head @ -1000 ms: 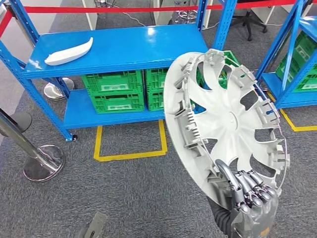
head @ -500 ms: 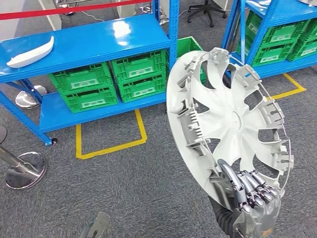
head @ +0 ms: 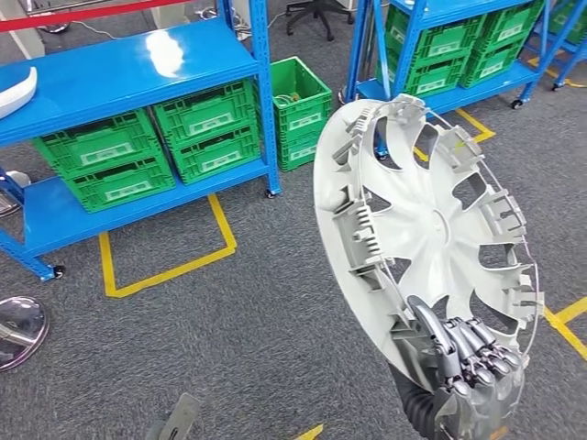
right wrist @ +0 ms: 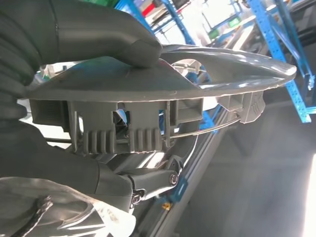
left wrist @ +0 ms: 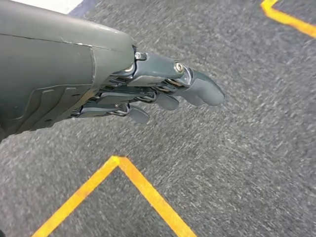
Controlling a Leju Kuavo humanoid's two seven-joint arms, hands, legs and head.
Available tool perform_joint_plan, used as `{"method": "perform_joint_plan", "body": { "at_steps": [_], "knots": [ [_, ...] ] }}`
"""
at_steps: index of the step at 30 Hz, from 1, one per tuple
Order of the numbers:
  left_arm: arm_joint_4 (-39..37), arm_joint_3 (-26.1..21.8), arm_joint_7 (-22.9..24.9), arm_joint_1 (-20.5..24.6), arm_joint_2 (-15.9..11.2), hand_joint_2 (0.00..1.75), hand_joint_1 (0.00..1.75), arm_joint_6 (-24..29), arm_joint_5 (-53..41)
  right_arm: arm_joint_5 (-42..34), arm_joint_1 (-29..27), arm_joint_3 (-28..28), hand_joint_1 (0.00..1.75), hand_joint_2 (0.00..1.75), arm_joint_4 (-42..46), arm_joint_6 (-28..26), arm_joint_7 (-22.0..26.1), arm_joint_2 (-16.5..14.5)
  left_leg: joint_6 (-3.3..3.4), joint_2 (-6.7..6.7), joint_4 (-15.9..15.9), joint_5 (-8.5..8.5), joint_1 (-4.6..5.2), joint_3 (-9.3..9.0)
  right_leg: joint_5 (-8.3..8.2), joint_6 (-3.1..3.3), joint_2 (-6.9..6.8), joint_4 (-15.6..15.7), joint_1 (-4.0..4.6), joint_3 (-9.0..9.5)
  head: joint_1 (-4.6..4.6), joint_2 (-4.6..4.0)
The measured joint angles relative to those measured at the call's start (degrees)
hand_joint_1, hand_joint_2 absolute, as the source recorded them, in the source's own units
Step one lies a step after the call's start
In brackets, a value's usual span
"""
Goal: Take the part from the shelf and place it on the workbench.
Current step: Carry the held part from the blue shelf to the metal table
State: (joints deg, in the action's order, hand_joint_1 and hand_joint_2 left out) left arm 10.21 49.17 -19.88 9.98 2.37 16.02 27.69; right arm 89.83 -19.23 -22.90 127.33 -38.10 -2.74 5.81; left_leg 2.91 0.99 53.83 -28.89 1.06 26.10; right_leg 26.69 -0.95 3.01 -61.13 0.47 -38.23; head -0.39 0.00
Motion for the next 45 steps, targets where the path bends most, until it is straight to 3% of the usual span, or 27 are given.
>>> {"method": "perform_joint_plan", "body": {
  "at_steps": [2, 4, 5, 7, 8, 10, 12, 13, 15, 17, 19, 20, 21, 24, 26, 28, 29, 30, 32, 34, 35, 36, 38, 40, 41, 43, 45],
  "knots": [
    [0.0, 0.08, -0.01, -0.16, 0.01, 1.75, 0.0, 0.0, 0.0, -0.02, -0.1, 0.19, 1.75, 1.75, 0.02, 0.0, 0.31, 0.01, -0.02, -1.61, 0.04, 0.84, 0.0, 1.16, 4.73, -0.84, -2.03, -7.63, -0.47, -2.95, -0.18, 0.0],
    [0.0, 0.25, -0.01, -0.31, 0.05, 1.75, 0.0, 0.0, 0.0, -0.02, -0.35, 0.44, 1.75, 1.75, 0.07, 0.0, 0.62, 0.01, -0.37, -3.29, 0.17, 1.54, -0.11, 2.3, 6.68, -1.68, -2.62, -12.18, -1.13, -3.72, -0.18, 0.0],
    [0.0, 0.35, 0.0, -0.32, 0.09, 1.75, 0.0, -0.01, 0.0, -0.02, -0.5, 0.57, 1.75, 1.75, 0.12, 0.0, 0.76, 0.01, -0.62, -4.06, 0.3, 1.82, -0.24, 2.81, 6.15, -2.1, -2.93, -11.06, -1.46, -2.31, -0.2, 0.0],
    [0.0, 0.51, 0.01, -0.23, 0.15, 1.75, 0.0, -0.04, 0.0, -0.02, -0.72, 0.84, 1.75, 1.75, 0.3, 0.0, 1.01, 0.01, -1.22, -5.47, 0.92, 2.07, -0.53, 3.63, 3.86, -2.96, -4.7, -3.16, -2.04, 3.45, -0.22, 0.01],
    [0.0, 0.57, 0.02, -0.16, 0.12, 1.75, 0.0, -0.05, 0.0, -0.01, -0.81, 0.99, 1.75, 1.75, 0.4, 0.0, 1.15, 0.01, -1.61, -6.03, 1.46, 2.0, -0.55, 3.97, 3.06, -3.04, -5.79, 0.79, -2.13, 6.15, -0.28, 0.01],
    [0.0, 0.7, 0.04, 0.02, 0.1, 1.75, 0.0, -0.07, 0.0, -0.01, -1.02, 1.27, 1.75, 1.75, 0.65, 0.0, 1.35, 0.01, -2.38, -6.9, 2.26, 1.91, -0.41, 4.34, 2.81, -2.25, -6.87, 4.26, -1.94, 8.32, -0.25, 0.01],
    [0.0, 0.79, 0.08, 0.12, 0.21, 1.75, 0.0, -0.07, 0.0, -0.01, -1.22, 1.45, 1.75, 1.75, 0.86, 0.0, 1.44, 0.01, -3.0, -7.68, 2.49, 2.0, -0.53, 4.4, 2.54, -0.84, -5.78, 4.05, -1.62, 7.69, -0.14, 0.0],
    [0.0, 0.8, 0.1, 0.17, 0.27, 1.75, 0.0, -0.07, 0.0, -0.01, -1.28, 1.49, 1.75, 1.75, 0.91, 0.0, 1.44, 0.01, -3.35, -7.28, 2.8, 1.63, -0.72, 4.5, 2.3, -0.32, -5.29, 4.04, -1.6, 7.46, -0.12, 0.0],
    [0.0, 0.83, 0.1, 0.21, 0.31, 1.75, 0.0, -0.07, 0.0, -0.01, -1.28, 1.5, 1.75, 1.75, 1.03, 0.0, 1.45, 0.01, -3.91, -4.7, 5.98, -1.2, -1.05, 5.68, 1.71, 0.66, -4.18, 4.12, -1.6, 7.21, -0.03, 0.0],
    [0.0, 0.87, 0.1, 0.06, 0.34, 1.75, 0.0, -0.09, -0.01, 0.0, -1.24, 1.51, 1.75, 1.75, 1.13, 0.0, 1.45, 0.01, -3.99, -2.13, 13.19, -5.62, -1.15, 8.36, 1.13, 1.28, -2.97, 4.08, -1.39, 6.68, 0.02, 0.0],
    [0.0, 0.9, 0.1, -0.14, 0.41, 1.75, 0.0, -0.1, -0.04, -0.01, -1.36, 1.63, 1.75, 1.75, 1.16, 0.0, 1.52, 0.01, -3.63, -1.57, 18.66, -7.49, -1.11, 10.28, 0.67, 1.56, -1.44, 4.02, -0.96, 6.12, 0.01, 0.0],
    [0.0, 0.9, 0.1, -0.16, 0.46, 1.75, 0.0, -0.11, -0.06, -0.01, -1.5, 1.74, 1.75, 1.75, 1.19, 0.0, 1.63, 0.01, -3.31, -1.45, 18.63, -6.76, -1.05, 10.05, 0.48, 1.61, -0.64, 4.0, -0.75, 5.94, -0.01, 0.0],
    [0.0, 0.9, 0.11, -0.13, 0.49, 1.75, 0.0, -0.11, -0.08, -0.01, -1.64, 1.86, 1.75, 1.75, 1.22, 0.0, 1.75, 0.0, -2.9, -1.21, 16.42, -5.06, -0.95, 8.89, 0.34, 1.61, 0.13, 3.98, -0.59, 5.85, -0.01, 0.0],
    [0.0, 0.9, 0.17, 0.01, 0.5, 1.75, 0.0, -0.11, -0.15, 0.02, -1.92, 2.25, 1.75, 1.75, 1.45, 0.0, 2.06, -0.02, -1.64, 2.44, 6.17, 0.05, -0.64, 4.1, -0.09, 1.24, 2.12, 3.82, -0.44, 5.47, -0.04, 0.0],
    [-0.01, 0.91, 0.28, 0.01, 0.54, 1.75, 0.0, -0.14, -0.29, 0.03, -2.14, 2.47, 1.75, 1.75, 1.64, 0.0, 2.15, -0.03, -1.3, 3.72, 3.74, 0.38, -0.52, 3.23, -0.58, 0.57, 3.29, 3.67, -0.62, 4.71, 0.03, 0.0],
    [-0.01, 0.93, 0.39, 0.03, 0.68, 1.75, 0.0, -0.17, -0.5, 0.03, -2.65, 2.68, 1.75, 1.75, 1.86, 0.0, 2.14, -0.06, -1.24, 2.36, 2.79, 0.53, -0.59, 3.26, -0.96, -0.09, 3.94, 3.58, -0.74, 3.78, 0.1, 0.0],
    [-0.01, 0.95, 0.43, 0.05, 0.8, 1.75, 0.0, -0.17, -0.59, 0.02, -2.91, 2.78, 1.75, 1.75, 1.96, 0.0, 2.11, -0.09, -1.16, 1.64, 2.28, 0.76, -0.71, 3.29, -0.45, -0.34, 3.08, 3.02, -0.65, 3.15, 0.01, 0.0],
    [-0.01, 0.96, 0.45, 0.04, 0.88, 1.75, 0.0, -0.17, -0.63, 0.01, -3.08, 2.86, 1.75, 1.75, 2.02, 0.0, 2.08, -0.11, -1.1, 0.87, 1.85, 1.07, -0.83, 3.38, 0.75, -0.56, 1.73, 1.49, -0.57, 2.22, -0.15, 0.0],
    [-0.01, 0.98, 0.49, -0.18, 0.99, 1.75, 0.0, -0.17, -0.66, -0.01, -3.23, 2.93, 1.75, 1.75, 2.04, 0.0, 2.02, -0.14, -0.96, -0.71, 1.55, 1.42, -0.81, 3.62, 4.74, -1.06, -1.36, -4.83, -0.56, -0.57, -0.37, 0.0],
    [-0.02, 0.99, 0.51, -0.48, 0.96, 1.75, 0.0, -0.17, -0.64, 0.01, -3.42, 3.01, 1.75, 1.75, 2.04, 0.0, 1.99, -0.16, -0.96, -2.51, 1.6, 1.51, -0.73, 3.89, 7.49, -1.59, -2.45, -11.3, -0.77, -2.92, -0.39, 0.0],
    [-0.02, 0.99, 0.51, -0.55, 0.94, 1.75, 0.0, -0.17, -0.62, 0.0, -3.54, 3.06, 1.75, 1.75, 2.04, 0.0, 1.98, -0.19, -1.01, -3.37, 1.63, 1.55, -0.72, 4.0, 7.5, -1.8, -2.73, -12.15, -0.89, -2.87, -0.39, 0.0],
    [-0.02, 0.99, 0.52, -0.56, 0.97, 1.75, 0.0, -0.17, -0.61, -0.01, -3.67, 3.11, 1.75, 1.75, 2.05, 0.0, 1.97, -0.21, -1.08, -4.19, 1.67, 1.59, -0.74, 4.07, 6.48, -1.96, -3.08, -10.46, -1.01, -1.5, -0.39, 0.0],
    [-0.02, 0.99, 0.52, -0.47, 1.04, 1.75, 0.0, -0.19, -0.62, -0.02, -3.81, 3.22, 1.75, 1.75, 2.11, 0.0, 1.97, -0.28, -1.34, -5.55, 1.82, 1.57, -0.73, 4.12, 3.63, -2.11, -4.95, -2.47, -1.09, 3.6, -0.41, 0.0],
    [-0.02, 0.99, 0.52, -0.35, 1.06, 1.75, 0.0, -0.22, -0.65, 0.01, -3.96, 3.37, 1.75, 1.75, 2.23, 0.0, 1.97, -0.34, -1.89, -6.58, 2.19, 1.45, -0.49, 4.2, 2.26, -1.39, -6.56, 3.45, -0.89, 7.23, -0.38, 0.0],
    [-0.02, 0.99, 0.52, -0.31, 1.06, 1.75, 0.0, -0.27, -0.67, 0.02, -4.15, 3.51, 1.75, 1.75, 2.28, 0.0, 1.97, -0.41, -2.19, -7.04, 2.34, 1.43, -0.37, 4.22, 2.29, -0.9, -6.78, 4.31, -0.74, 7.67, -0.36, 0.0],
    [-0.01, 0.99, 0.52, -0.25, 1.1, 1.75, 0.0, -0.37, -0.68, 0.03, -4.77, 3.86, 1.75, 1.75, 2.51, 0.0, 1.99, -0.65, -2.72, -7.78, 2.54, 1.33, -0.38, 4.23, 2.01, 0.1, -5.61, 4.28, -0.68, 7.39, -0.34, 0.0],
    [-0.01, 0.99, 0.52, -0.23, 1.14, 1.75, 0.0, -0.42, -0.67, 0.02, -5.32, 4.22, 1.75, 1.75, 2.79, 0.0, 2.01, -0.99, -3.34, -6.12, 4.06, -0.2, -0.64, 4.72, 1.67, 0.86, -4.55, 4.41, -0.85, 7.21, -0.24, 0.0]
  ]
}}
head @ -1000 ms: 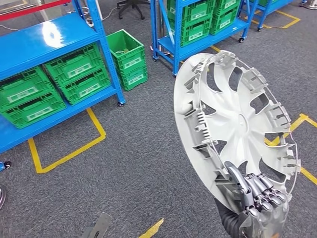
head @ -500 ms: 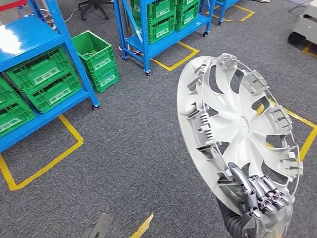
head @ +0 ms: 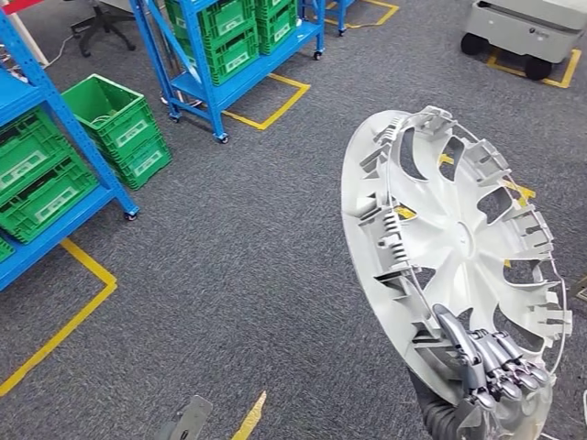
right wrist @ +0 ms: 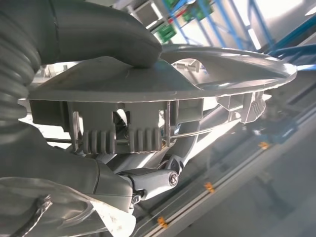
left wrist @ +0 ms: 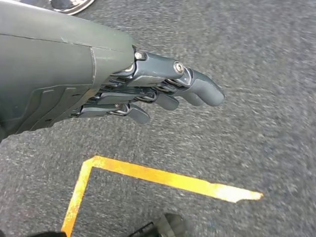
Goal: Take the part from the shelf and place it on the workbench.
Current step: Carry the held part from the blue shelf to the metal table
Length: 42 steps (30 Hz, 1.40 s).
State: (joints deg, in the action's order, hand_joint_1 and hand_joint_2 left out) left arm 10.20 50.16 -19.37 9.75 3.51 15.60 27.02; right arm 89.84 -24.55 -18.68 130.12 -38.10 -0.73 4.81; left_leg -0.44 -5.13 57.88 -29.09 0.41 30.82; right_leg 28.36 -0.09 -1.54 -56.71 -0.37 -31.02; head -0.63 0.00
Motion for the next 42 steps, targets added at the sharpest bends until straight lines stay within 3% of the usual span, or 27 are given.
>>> {"method": "perform_joint_plan", "body": {
  "at_steps": [2, 4, 5, 6, 7, 9, 11, 13, 14, 16, 18, 20, 21, 23, 24, 25, 27, 29, 31, 33, 35, 36, 37, 38, 40, 42],
  "knots": [
    [-0.01, 0.0, 0.0, -0.2, 0.0, 1.75, 0.0, -0.01, 0.04, -0.01, -0.32, 0.32, 1.75, 1.75, 0.18, 0.0, 0.05, -0.32, -0.43, 3.14, 6.12, -3.9, -0.29, 2.39, -0.32, 0.58, 1.19, 0.05, -0.06, -0.15, 0.18, 0.0],
    [-0.02, 0.0, 0.0, -0.56, -0.01, 1.75, 0.0, -0.01, 0.08, 0.0, -0.72, 0.63, 1.75, 1.75, 0.29, 0.0, 0.12, -0.59, -0.39, 4.45, 13.6, -7.08, -0.37, 5.48, -0.5, 0.86, 2.63, -0.01, 0.13, -0.38, 0.21, 0.0],
    [-0.02, 0.0, 0.0, -0.69, 0.0, 1.75, 0.0, -0.01, 0.08, 0.01, -0.99, 0.79, 1.75, 1.75, 0.37, 0.0, 0.14, -0.73, -0.24, 4.6, 15.13, -7.1, -0.35, 6.11, -0.55, 0.93, 3.39, -0.05, 0.26, -0.43, 0.22, 0.0],
    [-0.01, 0.0, 0.0, -0.73, 0.01, 1.75, 0.0, 0.0, 0.08, 0.01, -1.26, 0.92, 1.75, 1.75, 0.47, 0.0, 0.16, -0.87, 0.04, 4.75, 14.26, -5.88, -0.31, 5.67, -0.58, 0.96, 4.18, -0.11, 0.4, -0.44, 0.2, 0.0],
    [-0.01, 0.0, 0.0, -0.73, 0.01, 1.75, 0.0, 0.01, 0.08, 0.01, -1.48, 1.08, 1.75, 1.75, 0.56, 0.0, 0.22, -1.02, 0.39, 5.2, 11.38, -3.8, -0.25, 4.35, -0.6, 0.97, 4.96, -0.19, 0.5, -0.43, 0.2, 0.0],
    [-0.02, 0.0, 0.0, -0.68, -0.07, 1.75, 0.0, 0.01, 0.08, 0.01, -1.78, 1.34, 1.75, 1.75, 0.79, 0.0, 0.39, -1.28, 1.19, 7.71, 3.88, 0.05, -0.17, 1.01, -0.66, 0.87, 6.35, -0.39, 0.58, -0.55, 0.17, 0.0],
    [-0.03, 0.0, 0.01, -0.68, -0.14, 1.75, 0.0, 0.04, 0.08, 0.02, -1.91, 1.52, 1.75, 1.75, 0.98, 0.0, 0.54, -1.44, 1.63, 9.56, 0.1, 1.09, -0.13, -0.57, -0.92, 0.42, 7.58, -0.59, 0.45, -1.11, 0.2, 0.0],
    [-0.03, 0.0, 0.02, -0.59, -0.12, 1.75, 0.0, 0.08, 0.08, 0.02, -2.15, 1.62, 1.75, 1.75, 1.16, 0.0, 0.56, -1.54, 1.82, 8.94, -0.66, 0.84, -0.13, -0.67, -1.35, -0.27, 8.69, -0.63, 0.32, -1.83, 0.22, 0.0],
    [-0.03, 0.0, 0.02, -0.5, -0.05, 1.75, 0.0, 0.08, 0.08, 0.01, -2.36, 1.72, 1.75, 1.75, 1.24, 0.0, 0.56, -1.57, 1.95, 8.29, -1.1, 0.91, -0.24, -0.7, -1.19, -0.54, 8.32, -0.85, 0.35, -2.28, 0.19, 0.0],
    [-0.02, 0.0, 0.01, -0.38, 0.1, 1.75, 0.0, 0.09, 0.07, 0.01, -2.61, 1.92, 1.75, 1.75, 1.33, 0.0, 0.59, -1.6, 2.22, 6.93, -1.9, 1.26, -0.47, -0.75, 0.76, -1.06, 5.58, -3.51, 0.53, -3.9, -0.04, 0.0],
    [-0.03, 0.01, 0.05, -0.58, 0.2, 1.75, 0.0, 0.06, 0.06, 0.01, -2.64, 2.03, 1.75, 1.75, 1.36, 0.0, 0.69, -1.61, 2.37, 5.36, -2.12, 1.42, -0.45, -0.7, 4.6, -1.59, 2.69, -10.56, 0.44, -7.14, -0.24, 0.0],
    [-0.04, 0.02, 0.15, -0.78, 0.21, 1.75, 0.0, 0.03, 0.06, 0.01, -2.85, 2.21, 1.75, 1.75, 1.43, 0.0, 0.94, -1.74, 2.36, 3.6, -2.08, 1.41, -0.4, -0.6, 6.64, -2.13, 1.98, -16.53, 0.12, -9.66, -0.23, 0.0],
    [-0.04, 0.02, 0.22, -0.76, 0.24, 1.75, 0.0, 0.03, 0.05, 0.0, -3.04, 2.34, 1.75, 1.75, 1.5, 0.0, 1.07, -1.86, 2.34, 2.8, -2.06, 1.39, -0.41, -0.58, 6.12, -2.35, 1.79, -16.6, -0.04, -9.49, -0.23, 0.0],
    [-0.04, 0.08, 0.31, -0.6, 0.35, 1.75, 0.0, 0.03, -0.01, -0.01, -3.49, 2.65, 1.75, 1.75, 1.74, 0.0, 1.3, -2.14, 2.14, 1.41, -2.02, 1.28, -0.44, -0.71, 2.68, -2.59, 0.58, -10.08, -0.26, -5.64, -0.24, 0.0],
    [-0.04, 0.14, 0.35, -0.53, 0.4, 1.75, 0.0, 0.04, -0.07, 0.0, -3.64, 2.78, 1.75, 1.75, 1.87, 0.0, 1.38, -2.25, 1.92, 0.87, -1.96, 1.17, -0.34, -0.8, 1.37, -2.59, -0.8, -5.87, -0.17, -3.28, -0.27, 0.0],
    [-0.04, 0.21, 0.39, -0.46, 0.43, 1.75, 0.0, 0.05, -0.14, 0.01, -3.75, 2.9, 1.75, 1.75, 2.02, 0.0, 1.45, -2.35, 1.61, 0.34, -1.85, 1.06, -0.2, -0.87, 0.44, -2.29, -1.78, -2.53, -0.05, -1.37, -0.27, 0.0],
    [-0.04, 0.34, 0.49, -0.34, 0.45, 1.75, 0.0, 0.08, -0.28, 0.01, -3.9, 3.02, 1.75, 1.75, 2.2, 0.0, 1.46, -2.55, 1.04, -0.66, -1.65, 0.97, 0.1, -0.95, 0.28, -1.47, -2.43, -0.26, 0.26, -0.18, -0.27, 0.0],
    [-0.04, 0.46, 0.59, -0.15, 0.5, 1.75, 0.0, 0.13, -0.36, 0.01, -4.15, 3.09, 1.75, 1.75, 2.34, 0.0, 1.33, -2.81, 0.51, -1.26, -1.44, 0.74, 0.02, -1.04, -0.07, -0.62, -1.1, -0.25, 0.2, -0.38, -0.27, 0.0],
    [-0.04, 0.64, 0.63, 0.07, 0.55, 1.75, 0.0, 0.17, -0.37, 0.01, -4.31, 3.13, 1.75, 1.75, 2.48, 0.0, 1.14, -3.02, -0.09, 0.76, 0.81, -1.17, -0.23, -0.24, -0.42, 0.12, 0.06, -0.09, -0.02, -0.51, -0.15, 0.0],
    [-0.04, 0.79, 0.65, 0.05, 0.54, 1.75, 0.0, 0.22, -0.36, 0.01, -4.34, 3.14, 1.75, 1.75, 2.55, 0.0, 1.01, -3.1, -0.44, 3.64, 7.57, -5.05, -0.44, 2.63, -0.67, 0.68, 1.29, -0.03, -0.09, -0.7, -0.02, 0.0],
    [-0.04, 0.86, 0.67, -0.17, 0.52, 1.75, 0.0, 0.26, -0.31, 0.01, -4.38, 3.15, 1.75, 1.75, 2.55, 0.0, 0.98, -3.14, -0.45, 4.56, 14.47, -7.55, -0.5, 5.72, -0.82, 0.95, 2.81, -0.05, 0.07, -0.88, -0.02, 0.0],
    [-0.04, 0.88, 0.68, -0.24, 0.51, 1.75, 0.0, 0.28, -0.27, 0.01, -4.4, 3.16, 1.75, 1.75, 2.55, 0.0, 0.98, -3.15, -0.33, 4.67, 15.39, -7.16, -0.5, 6.18, -0.87, 1.0, 3.61, -0.09, 0.17, -0.91, -0.02, 0.0],
    [-0.04, 0.89, 0.68, -0.25, 0.5, 1.75, 0.0, 0.31, -0.23, 0.01, -4.43, 3.16, 1.75, 1.75, 2.55, 0.0, 0.97, -3.17, -0.12, 4.82, 14.03, -5.68, -0.49, 5.59, -0.9, 1.01, 4.38, -0.14, 0.26, -0.89, -0.02, 0.0],
    [-0.04, 0.9, 0.67, -0.22, 0.48, 1.75, 0.0, 0.33, -0.2, 0.01, -4.45, 3.16, 1.75, 1.75, 2.55, 0.0, 0.95, -3.18, 0.21, 5.34, 10.66, -3.43, -0.47, 4.09, -0.91, 1.0, 5.13, -0.21, 0.34, -0.87, -0.03, 0.0],
    [-0.05, 0.9, 0.67, -0.19, 0.27, 1.75, 0.0, 0.37, -0.14, 0.02, -4.42, 3.16, 1.75, 1.75, 2.55, 0.0, 0.87, -3.2, 1.01, 7.88, 3.19, 0.03, -0.48, 0.8, -0.99, 0.81, 6.48, -0.43, 0.43, -0.99, -0.08, 0.0],
    [-0.08, 0.9, 0.67, -0.14, 0.08, 1.75, 0.0, 0.41, -0.09, 0.04, -4.41, 3.15, 1.75, 1.75, 2.58, 0.0, 0.72, -3.2, 1.4, 9.52, -0.47, 0.68, -0.43, -0.67, -1.24, 0.29, 7.61, -0.62, 0.28, -1.6, -0.02, 0.0]
  ]
}}
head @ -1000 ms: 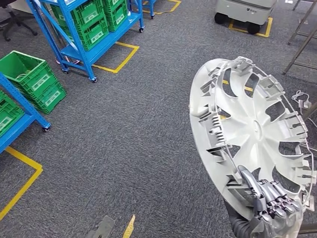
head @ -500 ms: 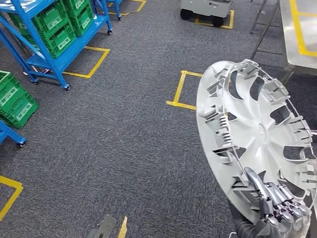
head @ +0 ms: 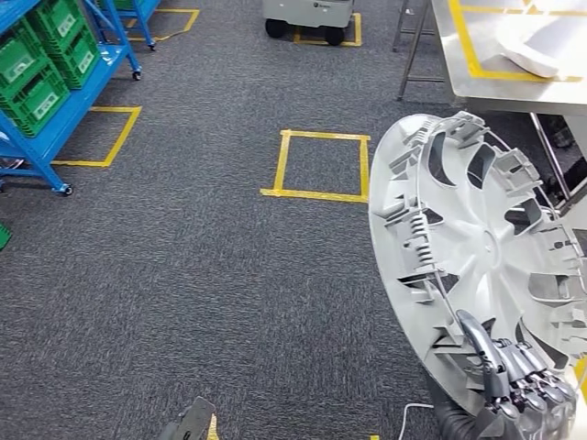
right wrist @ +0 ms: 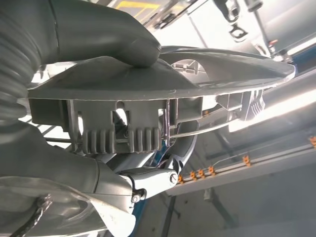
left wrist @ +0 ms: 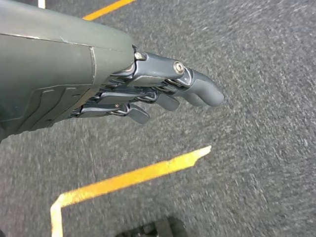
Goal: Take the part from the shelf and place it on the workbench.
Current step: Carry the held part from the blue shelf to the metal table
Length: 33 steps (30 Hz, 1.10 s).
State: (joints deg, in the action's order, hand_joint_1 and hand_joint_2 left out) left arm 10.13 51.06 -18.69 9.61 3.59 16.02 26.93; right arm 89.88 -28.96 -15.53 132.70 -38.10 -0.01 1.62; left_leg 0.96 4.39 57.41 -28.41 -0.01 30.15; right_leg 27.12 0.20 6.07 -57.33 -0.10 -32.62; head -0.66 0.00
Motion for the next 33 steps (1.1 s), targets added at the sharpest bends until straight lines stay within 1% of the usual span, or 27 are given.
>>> {"method": "perform_joint_plan", "body": {
  "at_steps": [2, 3, 4, 6, 7, 8, 9, 10, 11, 12, 14, 15, 17, 18, 19, 20, 21, 22, 23, 24, 25, 26, 27, 29, 30, 31, 33],
  "knots": [
    [-0.01, 0.01, -0.01, 0.08, 0.05, 1.75, 0.0, 0.07, 0.02, 0.01, -0.11, -0.02, 1.75, 1.75, 0.09, 0.0, -0.18, 0.0, 0.1, -0.93, -0.87, 0.06, -0.03, -0.15, -0.37, -0.75, 1.05, 0.11, -0.21, -0.71, 0.1, 0.0],
    [-0.01, 0.01, -0.01, 0.11, 0.1, 1.75, 0.0, 0.09, 0.03, 0.0, -0.2, -0.03, 1.75, 1.75, 0.14, 0.0, -0.24, 0.0, 0.25, -1.55, -1.26, 0.32, -0.16, -0.21, -0.13, -1.07, 0.63, -0.15, -0.17, -1.08, 0.05, 0.0],
    [-0.01, 0.02, -0.02, 0.15, 0.16, 1.75, 0.0, 0.11, 0.04, -0.01, -0.19, -0.03, 1.75, 1.75, 0.18, 0.0, -0.27, 0.0, 0.41, -2.29, -1.65, 0.59, -0.31, -0.28, 0.73, -1.37, -0.49, -1.31, -0.1, -1.81, -0.1, 0.0],
    [-0.01, 0.05, -0.02, 0.05, 0.22, 1.75, 0.0, 0.1, 0.07, -0.01, -0.07, -0.03, 1.75, 1.75, 0.21, 0.0, -0.28, 0.0, 0.58, -3.81, -2.02, 0.85, -0.42, -0.3, 4.15, -1.85, -3.85, -7.04, -0.06, -4.51, -0.45, 0.0],
    [-0.01, 0.07, -0.02, -0.07, 0.22, 1.75, 0.0, 0.09, 0.07, 0.0, 0.0, -0.03, 1.75, 1.75, 0.21, 0.0, -0.28, 0.0, 0.6, -4.61, -2.01, 0.85, -0.4, -0.23, 6.04, -2.1, -4.92, -11.03, -0.17, -6.32, -0.61, 0.0],
    [-0.01, 0.09, -0.02, -0.2, 0.2, 1.75, 0.0, 0.08, 0.08, 0.01, -0.02, -0.03, 1.75, 1.75, 0.21, 0.0, -0.28, 0.0, 0.59, -5.46, -2.0, 0.82, -0.37, -0.2, 7.22, -2.35, -5.47, -14.3, -0.33, -7.76, -0.61, 0.0],
    [-0.01, 0.11, -0.02, -0.26, 0.18, 1.75, 0.0, 0.09, 0.08, 0.01, -0.07, -0.04, 1.75, 1.75, 0.21, 0.0, -0.3, 0.0, 0.55, -6.28, -1.98, 0.79, -0.37, -0.2, 7.46, -2.59, -5.79, -15.96, -0.5, -8.42, -0.61, 0.0],
    [-0.01, 0.13, -0.02, -0.25, 0.18, 1.75, 0.0, 0.09, 0.09, 0.01, -0.12, -0.04, 1.75, 1.75, 0.21, 0.0, -0.32, 0.0, 0.47, -7.02, -1.97, 0.73, -0.39, -0.22, 6.63, -2.8, -6.05, -15.36, -0.7, -7.96, -0.62, 0.0],
    [-0.01, 0.14, -0.02, -0.2, 0.22, 1.75, 0.0, 0.09, 0.09, 0.0, -0.14, -0.05, 1.75, 1.75, 0.21, 0.0, -0.33, 0.0, 0.32, -7.68, -1.92, 0.63, -0.45, -0.3, 4.89, -2.99, -6.5, -12.37, -0.89, -6.24, -0.61, 0.0],
    [-0.01, 0.16, -0.02, -0.14, 0.26, 1.75, 0.0, 0.09, 0.09, 0.0, -0.13, -0.05, 1.75, 1.75, 0.22, 0.0, -0.34, 0.0, 0.09, -8.25, -1.83, 0.48, -0.49, -0.43, 3.12, -3.19, -7.58, -8.05, -1.02, -3.84, -0.63, 0.0],
    [-0.01, 0.2, -0.02, -0.06, 0.24, 1.75, 0.0, 0.13, 0.09, 0.01, -0.02, -0.08, 1.75, 1.75, 0.27, 0.0, -0.37, 0.0, -0.61, -9.16, -1.44, 0.08, -0.26, -0.58, 1.21, -2.95, -9.57, -1.31, -0.89, 0.06, -0.7, 0.0],
    [-0.01, 0.21, -0.02, -0.04, 0.21, 1.75, 0.0, 0.16, 0.1, 0.0, 0.03, -0.11, 1.75, 1.75, 0.31, 0.0, -0.42, 0.0, -0.91, -9.58, -1.27, -0.03, -0.09, -0.62, 1.15, -2.61, -10.05, -0.06, -0.75, 0.76, -0.71, 0.0],
    [-0.01, 0.22, -0.02, 0.04, 0.21, 1.75, 0.0, 0.21, 0.12, -0.02, 0.0, -0.18, 1.75, 1.75, 0.4, 0.0, -0.54, 0.0, -1.38, -10.5, -1.1, -0.16, -0.01, -0.71, 1.21, -1.61, -9.02, -0.12, -0.56, 0.55, -0.62, 0.0],
    [-0.01, 0.22, -0.02, 0.1, 0.23, 1.75, 0.0, 0.22, 0.13, -0.01, -0.04, -0.2, 1.75, 1.75, 0.43, 0.0, -0.58, 0.0, -1.66, -10.37, -0.88, -0.51, -0.14, -0.71, 1.14, -1.21, -8.47, -0.16, -0.58, 0.45, -0.6, 0.0],
    [-0.01, 0.23, -0.02, 0.16, 0.26, 1.75, 0.0, 0.23, 0.13, -0.01, -0.05, -0.21, 1.75, 1.75, 0.45, 0.0, -0.6, 0.0, -1.93, -9.51, 0.07, -1.4, -0.3, -0.41, 1.05, -0.78, -7.88, -0.15, -0.63, 0.38, -0.51, 0.0],
    [-0.01, 0.24, -0.02, 0.17, 0.28, 1.75, 0.0, 0.23, 0.13, -0.01, -0.04, -0.22, 1.75, 1.75, 0.46, 0.0, -0.61, 0.0, -2.16, -8.26, 2.04, -2.84, -0.42, 0.36, 0.93, -0.38, -7.29, -0.1, -0.7, 0.37, -0.43, 0.0],
    [-0.01, 0.25, -0.03, 0.12, 0.3, 1.75, 0.0, 0.24, 0.13, 0.0, -0.03, -0.23, 1.75, 1.75, 0.47, 0.0, -0.62, 0.0, -2.29, -6.71, 5.3, -4.78, -0.51, 1.76, 0.84, -0.11, -6.69, -0.09, -0.71, 0.33, -0.34, 0.0],
    [-0.01, 0.26, -0.03, 0.01, 0.3, 1.75, 0.0, 0.24, 0.13, -0.01, 0.0, -0.23, 1.75, 1.75, 0.47, 0.0, -0.62, 0.0, -2.29, -5.66, 9.43, -6.77, -0.52, 3.63, 0.78, 0.09, -6.01, -0.11, -0.64, 0.26, -0.28, 0.0],
    [-0.01, 0.27, -0.03, -0.13, 0.3, 1.75, 0.0, 0.23, 0.13, -0.01, -0.01, -0.23, 1.75, 1.75, 0.47, 0.0, -0.62, 0.0, -2.21, -5.19, 13.22, -8.17, -0.49, 5.44, 0.72, 0.22, -5.25, -0.12, -0.51, 0.21, -0.28, 0.0],
    [-0.01, 0.28, -0.03, -0.24, 0.3, 1.75, 0.0, 0.22, 0.13, -0.01, -0.02, -0.23, 1.75, 1.75, 0.47, 0.0, -0.63, 0.0, -2.02, -4.97, 15.72, -8.62, -0.43, 6.72, 0.68, 0.29, -4.42, -0.13, -0.34, 0.18, -0.27, 0.0],
    [-0.01, 0.3, -0.02, -0.3, 0.31, 1.75, 0.0, 0.22, 0.13, -0.02, -0.03, -0.23, 1.75, 1.75, 0.47, 0.0, -0.63, 0.0, -1.68, -4.85, 16.08, -7.86, -0.33, 7.07, 0.64, 0.36, -3.58, -0.15, -0.14, 0.19, -0.28, 0.0],
    [-0.01, 0.3, -0.02, -0.29, 0.32, 1.75, 0.0, 0.22, 0.13, -0.02, -0.05, -0.23, 1.75, 1.75, 0.47, 0.0, -0.64, 0.0, -1.15, -4.59, 14.2, -6.06, -0.17, 6.42, 0.6, 0.41, -2.76, -0.15, 0.09, 0.23, -0.27, 0.0],
    [-0.01, 0.31, -0.02, -0.25, 0.32, 1.75, 0.0, 0.22, 0.13, -0.03, -0.05, -0.23, 1.75, 1.75, 0.48, 0.0, -0.64, 0.0, -0.4, -3.91, 10.68, -3.67, 0.09, 5.01, 0.56, 0.47, -1.97, -0.15, 0.3, 0.28, -0.27, 0.0],
    [-0.05, 0.31, -0.03, -0.21, 0.09, 1.75, 0.0, 0.22, 0.13, -0.02, 0.0, -0.22, 1.75, 1.75, 0.48, 0.0, -0.6, 0.0, 1.4, -1.5, 3.74, -0.24, 0.55, 2.09, 0.47, 0.49, -0.61, -0.2, 0.53, 0.2, -0.41, 0.0],
    [-0.07, 0.32, -0.04, -0.21, 0.01, 1.75, 0.0, 0.22, 0.14, -0.03, 0.02, -0.22, 1.75, 1.75, 0.48, 0.0, -0.56, 0.0, 2.04, -0.59, 1.64, 0.4, 0.76, 1.22, 0.38, 0.37, -0.01, -0.22, 0.44, 0.03, -0.42, 0.0],
    [-0.09, 0.32, -0.05, -0.19, -0.06, 1.75, 0.0, 0.22, 0.16, -0.03, 0.0, -0.21, 1.75, 1.75, 0.49, 0.0, -0.52, -0.01, 2.44, -0.22, 0.7, 0.35, 0.86, 0.85, 0.26, 0.17, 0.51, -0.23, 0.3, -0.22, -0.42, 0.0],
    [-0.09, 0.33, -0.07, -0.03, 0.15, 1.75, 0.0, 0.22, 0.24, -0.05, -0.12, -0.2, 1.75, 1.75, 0.55, 0.0, -0.46, -0.03, 2.27, -1.23, -0.61, 0.54, 0.75, 0.52, 0.04, -0.38, 1.22, -0.16, 0.13, -0.81, -0.3, 0.01]
  ]
}}
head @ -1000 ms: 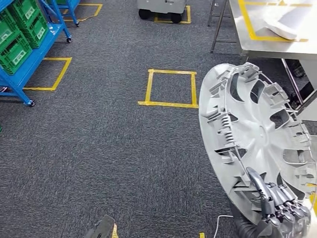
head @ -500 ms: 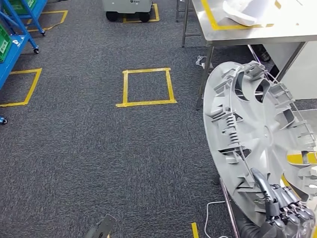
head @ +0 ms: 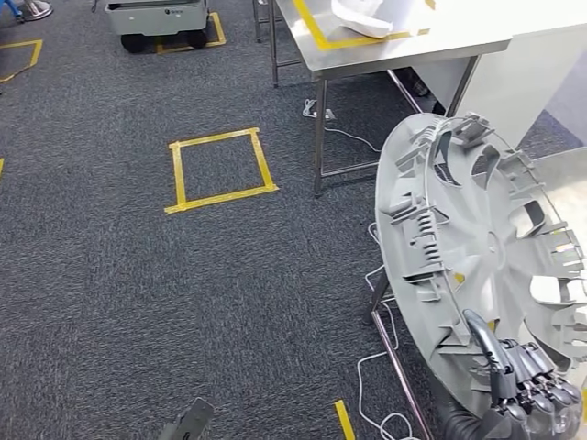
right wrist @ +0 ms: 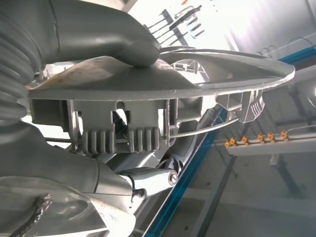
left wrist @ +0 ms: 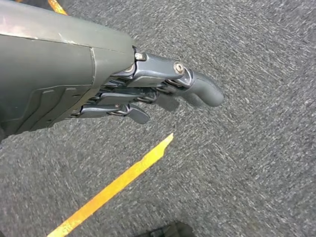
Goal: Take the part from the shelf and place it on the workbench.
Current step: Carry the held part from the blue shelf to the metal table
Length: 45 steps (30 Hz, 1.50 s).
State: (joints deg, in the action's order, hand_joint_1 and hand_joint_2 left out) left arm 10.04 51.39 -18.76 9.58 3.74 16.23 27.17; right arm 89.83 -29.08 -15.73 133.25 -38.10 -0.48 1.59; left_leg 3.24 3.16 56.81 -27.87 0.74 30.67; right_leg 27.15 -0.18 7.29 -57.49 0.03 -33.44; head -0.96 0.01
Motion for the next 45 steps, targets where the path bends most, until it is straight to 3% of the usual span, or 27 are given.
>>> {"method": "perform_joint_plan", "body": {
  "at_steps": [2, 4, 6, 7, 8, 10, 12, 13, 15, 17, 19, 21, 22, 24, 26, 28, 29, 31, 33, 35, 37, 38, 39, 40, 42, 43, 45],
  "knots": [
    [0.01, -0.01, -0.04, 0.12, 0.22, 1.75, 0.0, -0.03, 0.09, -0.01, -0.02, 0.05, 1.75, 1.75, 0.04, 0.0, 0.14, -0.02, -0.43, -1.33, -1.38, 0.54, -0.45, -0.44, 1.28, -0.56, -2.04, -1.69, 0.21, -1.25, -0.35, 0.01],
    [0.02, -0.01, -0.08, -0.05, 0.4, 1.75, 0.0, -0.1, 0.13, 0.0, 0.12, 0.14, 1.75, 1.75, 0.04, 0.0, 0.31, -0.02, -0.62, -2.81, -1.94, 0.73, -0.66, -0.67, 4.61, -1.27, -5.36, -7.73, 0.02, -4.25, -0.79, 0.0],
    [0.01, 0.0, -0.09, -0.31, 0.43, 1.75, 0.0, -0.14, 0.33, 0.02, 0.16, 0.19, 1.75, 1.75, 0.02, 0.0, 0.48, -0.02, -0.78, -4.47, -1.88, 0.59, -0.71, -0.68, 6.97, -2.15, -6.73, -14.2, -0.66, -7.39, -0.89, 0.0],
    [0.0, -0.01, -0.13, -0.36, 0.41, 1.75, 0.0, -0.16, 0.51, -0.01, 0.16, 0.19, 1.75, 1.75, -0.03, 0.0, 0.6, -0.02, -0.97, -5.25, -1.83, 0.46, -0.8, -0.72, 6.71, -2.57, -7.05, -14.99, -1.0, -7.74, -0.89, 0.0],
    [-0.01, -0.02, -0.18, -0.37, 0.39, 1.75, 0.0, -0.22, 0.77, -0.06, 0.22, 0.15, 1.75, 1.75, -0.1, 0.0, 0.75, -0.02, -1.22, -5.95, -1.74, 0.29, -0.93, -0.8, 5.42, -2.97, -7.4, -13.49, -1.33, -6.91, -0.89, 0.0],
    [-0.01, -0.07, -0.28, -0.38, 0.23, 1.75, 0.0, -0.5, 1.31, -0.21, 0.89, -0.07, 1.75, 1.75, -0.51, 0.0, 1.18, -0.05, -2.01, -7.2, -1.38, -0.2, -1.21, -1.04, 2.03, -3.69, -9.11, -6.04, -1.72, -2.83, -0.93, 0.0],
    [-0.03, -0.16, -0.41, -0.42, -0.28, 1.75, 0.0, -0.87, 1.84, -0.22, 2.3, -0.56, 1.75, 1.75, -1.39, 0.0, 1.77, -0.32, -2.96, -8.18, -0.77, -0.73, -1.15, -1.16, 0.57, -3.29, -10.3, -0.76, -1.64, 0.23, -0.94, 0.0],
    [-0.04, -0.21, -0.5, -0.42, -0.54, 1.75, 0.0, -1.04, 2.07, -0.19, 3.01, -0.82, 1.75, 1.75, -1.87, 0.0, 2.0, -0.49, -3.35, -8.58, -0.59, -0.87, -1.05, -1.23, 0.75, -2.8, -10.36, -0.17, -1.45, 0.59, -0.88, 0.01],
    [-0.05, -0.38, -0.73, -0.38, -0.87, 1.75, 0.0, -1.23, 2.48, -0.16, 3.99, -1.43, 1.75, 1.75, -2.7, 0.0, 2.08, -0.76, -3.92, -9.16, -0.5, -1.03, -1.14, -1.39, 0.71, -1.62, -9.24, -0.35, -1.33, 0.44, -0.7, 0.01],
    [-0.05, -0.61, -0.91, -0.34, -1.21, 1.75, 0.0, -1.26, 2.76, -0.14, 4.84, -2.11, 1.75, 1.75, -3.49, 0.0, 1.82, -0.87, -4.45, -7.52, 0.99, -2.53, -1.45, -0.93, 0.59, -0.78, -8.32, -0.32, -1.39, 0.31, -0.65, 0.01],
    [-0.05, -0.88, -0.99, -0.5, -1.54, 1.75, 0.0, -1.27, 2.9, -0.11, 5.7, -2.85, 1.75, 1.75, -4.29, 0.0, 1.63, -0.92, -4.7, -4.73, 6.99, -6.22, -1.62, 1.57, 0.49, -0.14, -7.29, -0.27, -1.4, 0.25, -0.51, 0.0],
    [-0.05, -1.15, -1.0, -0.87, -1.77, 1.75, 0.0, -1.28, 2.97, -0.08, 6.31, -3.38, 1.75, 1.75, -5.01, 0.0, 1.55, -0.92, -4.57, -3.76, 14.53, -9.25, -1.6, 5.02, 0.47, 0.21, -5.92, -0.28, -1.16, 0.2, -0.45, -0.01],
    [-0.05, -1.24, -1.0, -1.01, -1.82, 1.75, 0.0, -1.28, 2.99, -0.05, 6.48, -3.57, 1.75, 1.75, -5.32, 0.0, 1.45, -0.92, -4.36, -3.66, 16.23, -9.27, -1.55, 5.92, 0.46, 0.28, -5.14, -0.3, -0.99, 0.21, -0.44, -0.01],
    [-0.05, -1.38, -1.01, -1.08, -1.87, 1.75, 0.0, -1.28, 3.05, 0.0, 6.79, -3.99, 1.75, 1.75, -5.83, 0.0, 1.12, -0.92, -3.58, -3.24, 13.21, -6.03, -1.32, 4.92, 0.41, 0.33, -3.55, -0.3, -0.69, 0.32, -0.45, -0.01],
    [-0.06, -1.45, -1.03, -1.02, -2.11, 1.75, 0.0, -1.27, 3.09, 0.02, 7.12, -4.45, 1.75, 1.75, -6.26, 0.0, 0.7, -0.91, -2.2, -0.62, 6.02, -1.72, -1.05, 2.08, 0.35, 0.26, -2.12, -0.33, -0.47, 0.38, -0.55, -0.01],
    [-0.09, -1.46, -1.09, -0.96, -2.37, 1.75, 0.0, -1.25, 3.15, 0.07, 7.54, -4.78, 1.75, 1.75, -6.63, 0.0, 0.36, -0.91, -1.28, 1.66, 2.15, 0.0, -0.84, 0.54, 0.13, -0.15, -0.84, -0.36, -0.68, 0.06, -0.52, -0.01],
    [-0.11, -1.48, -1.11, -0.91, -2.42, 1.75, 0.0, -1.23, 3.23, 0.1, 7.72, -4.9, 1.75, 1.75, -6.78, 0.0, 0.18, -0.91, -1.16, 1.7, 1.84, -0.08, -0.79, 0.4, -0.06, -0.49, -0.23, -0.3, -0.83, -0.17, -0.46, -0.01],
    [-0.11, -1.5, -1.1, -0.6, -2.41, 1.75, 0.0, -1.2, 3.41, 0.14, 7.89, -5.13, 1.75, 1.75, -6.96, 0.0, -0.25, -0.91, -1.25, 0.23, 0.22, -0.06, -0.91, -0.14, -0.23, -1.18, 0.08, -0.2, -0.88, -0.79, -0.32, -0.01],
    [-0.11, -1.54, -1.06, -0.37, -2.43, 1.75, 0.0, -1.15, 3.52, 0.15, 8.32, -5.47, 1.75, 1.75, -7.2, 0.0, -0.78, -0.89, -1.36, -1.4, -1.51, 0.13, -1.23, -0.73, 1.41, -1.71, -2.75, -2.67, -0.62, -2.42, -0.75, 0.0],
    [-0.11, -1.55, -1.03, -0.59, -2.49, 1.75, 0.0, -1.09, 3.67, 0.16, 9.01, -5.92, 1.75, 1.75, -7.58, 0.0, -1.26, -0.86, -1.4, -2.99, -1.78, 0.23, -1.22, -0.83, 4.74, -2.15, -6.02, -9.29, -0.69, -5.58, -1.08, 0.0],
    [-0.11, -1.55, -1.03, -0.81, -2.57, 1.75, 0.0, -1.06, 3.86, 0.17, 9.4, -6.26, 1.75, 1.75, -7.96, 0.0, -1.71, -0.81, -1.45, -4.68, -1.7, 0.14, -1.15, -0.86, 6.34, -2.59, -7.0, -14.69, -0.85, -8.04, -1.07, 0.0],
    [-0.11, -1.55, -1.04, -0.81, -2.59, 1.75, 0.0, -1.04, 3.93, 0.17, 9.48, -6.35, 1.75, 1.75, -8.11, 0.0, -1.96, -0.78, -1.53, -5.44, -1.68, 0.05, -1.15, -0.93, 5.69, -2.73, -7.23, -14.62, -0.92, -7.91, -1.09, 0.01],
    [-0.11, -1.55, -1.05, -0.77, -2.6, 1.75, 0.0, -1.02, 3.97, 0.16, 9.53, -6.41, 1.75, 1.75, -8.25, 0.0, -2.22, -0.76, -1.66, -6.13, -1.65, -0.06, -1.16, -1.06, 4.14, -2.79, -7.57, -12.32, -0.99, -6.6, -1.09, 0.01],
    [-0.11, -1.55, -1.08, -0.71, -2.61, 1.75, 0.0, -1.01, 3.98, 0.16, 9.6, -6.49, 1.75, 1.75, -8.34, 0.0, -2.5, -0.73, -1.86, -6.79, -1.58, -0.24, -1.15, -1.26, 2.24, -2.79, -8.36, -8.28, -1.02, -4.37, -1.1, 0.01],
    [-0.11, -1.55, -1.17, -0.62, -2.67, 1.75, 0.0, -0.96, 3.98, 0.16, 9.81, -6.78, 1.75, 1.75, -8.45, 0.0, -3.06, -0.67, -2.42, -7.9, -1.31, -0.64, -0.87, -1.51, 0.25, -2.3, -10.28, -1.36, -0.67, -0.33, -1.05, 0.01],
    [-0.11, -1.55, -1.26, -0.6, -2.71, 1.75, 0.0, -0.92, 3.98, 0.17, 9.89, -6.95, 1.75, 1.75, -8.46, 0.0, -3.29, -0.62, -2.7, -8.38, -1.16, -0.79, -0.72, -1.58, 0.1, -1.9, -10.77, 0.27, -0.49, 0.61, -1.01, 0.01],
    [-0.11, -1.55, -1.42, -0.56, -2.76, 1.75, 0.0, -0.86, 3.95, 0.18, 9.74, -7.11, 1.75, 1.75, -8.49, 0.0, -3.59, -0.54, -3.15, -9.34, -0.97, -0.93, -0.6, -1.69, 0.22, -1.02, -9.95, 0.43, -0.31, 0.54, -0.96, 0.01]
  ]
}}
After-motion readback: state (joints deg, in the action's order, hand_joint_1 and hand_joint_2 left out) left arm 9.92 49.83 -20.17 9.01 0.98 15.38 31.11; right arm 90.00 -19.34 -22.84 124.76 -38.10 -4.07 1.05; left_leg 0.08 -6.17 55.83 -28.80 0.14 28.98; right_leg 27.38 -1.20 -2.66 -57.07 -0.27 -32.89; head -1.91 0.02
